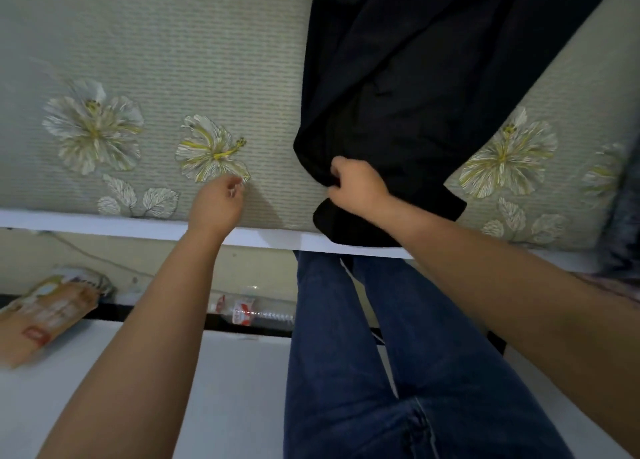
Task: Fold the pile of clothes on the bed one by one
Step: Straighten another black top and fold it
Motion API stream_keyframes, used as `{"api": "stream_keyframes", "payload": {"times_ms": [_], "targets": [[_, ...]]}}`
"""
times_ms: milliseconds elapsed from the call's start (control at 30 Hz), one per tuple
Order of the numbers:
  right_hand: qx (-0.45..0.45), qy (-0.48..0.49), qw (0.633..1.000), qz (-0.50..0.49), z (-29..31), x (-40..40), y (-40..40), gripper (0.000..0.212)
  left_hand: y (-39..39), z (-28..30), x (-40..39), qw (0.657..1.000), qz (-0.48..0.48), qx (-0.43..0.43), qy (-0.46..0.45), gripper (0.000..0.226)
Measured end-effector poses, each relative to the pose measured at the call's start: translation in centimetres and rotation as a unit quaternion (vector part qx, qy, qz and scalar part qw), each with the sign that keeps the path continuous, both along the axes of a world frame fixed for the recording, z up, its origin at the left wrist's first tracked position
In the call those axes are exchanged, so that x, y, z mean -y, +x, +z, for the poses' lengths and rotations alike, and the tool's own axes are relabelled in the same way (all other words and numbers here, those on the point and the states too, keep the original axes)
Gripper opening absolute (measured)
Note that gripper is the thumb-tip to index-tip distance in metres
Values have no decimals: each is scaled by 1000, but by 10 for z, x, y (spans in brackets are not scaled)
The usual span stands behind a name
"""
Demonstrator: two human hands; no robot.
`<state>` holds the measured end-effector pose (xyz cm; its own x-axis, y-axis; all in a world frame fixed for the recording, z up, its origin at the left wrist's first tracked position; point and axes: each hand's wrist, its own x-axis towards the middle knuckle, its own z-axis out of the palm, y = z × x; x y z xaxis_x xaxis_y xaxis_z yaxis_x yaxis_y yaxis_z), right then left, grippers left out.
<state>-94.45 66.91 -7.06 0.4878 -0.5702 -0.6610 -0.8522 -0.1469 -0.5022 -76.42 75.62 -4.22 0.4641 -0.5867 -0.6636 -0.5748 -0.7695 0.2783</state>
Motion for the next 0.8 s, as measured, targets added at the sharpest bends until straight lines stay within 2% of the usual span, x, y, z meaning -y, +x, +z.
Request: {"api": "stream_keyframes", "payload": {"times_ms": [33, 67, 133, 167, 200, 267, 300, 333, 367, 433, 500, 600, 700, 800], "targets": [[49, 72, 991, -101, 8, 13, -15, 10, -1, 2, 11, 1000, -22, -3, -14, 32], [96, 146, 966, -191, 18, 30, -35, 8, -3, 3, 24, 999, -44, -9, -30, 33], [166, 266, 891, -327, 38, 66, -89, 26, -9, 3, 54, 995, -75, -16, -61, 34], [169, 282, 863, -384, 45, 83, -121, 33, -15, 2, 71, 993, -90, -16, -74, 34], [145, 263, 852, -429, 50, 97, -152, 36, -23, 1, 88, 990, -108, -16, -87, 34], [14, 155, 853, -497, 49, 122, -209, 26, -44, -1, 121, 980, -162, -20, -112, 36], [-76, 75, 853, -512, 45, 131, -235, 18, -59, -2, 137, 974, -191, -22, -123, 38], [-153, -15, 850, -504, 43, 137, -257, 20, -74, -2, 152, 966, -220, -24, -136, 40], [-182, -78, 841, -504, 42, 139, -272, 27, -92, -2, 166, 956, -249, -24, -151, 42], [-130, -116, 842, -510, 40, 134, -284, 31, -126, -4, 192, 932, -314, -21, -181, 48], [-94, -120, 881, -447, 31, 119, -277, 36, -157, -8, 211, 904, -383, -9, -190, 56], [-102, -105, 926, -348, 8, 97, -263, 55, -184, -24, 229, 862, -488, 52, -125, 71], [-128, -131, 920, -346, -8, 87, -257, 51, -180, -37, 241, 841, -532, 72, -69, 68], [-101, -154, 913, -363, -13, 85, -256, 32, -163, -37, 253, 845, -523, 67, -89, 61]]}}
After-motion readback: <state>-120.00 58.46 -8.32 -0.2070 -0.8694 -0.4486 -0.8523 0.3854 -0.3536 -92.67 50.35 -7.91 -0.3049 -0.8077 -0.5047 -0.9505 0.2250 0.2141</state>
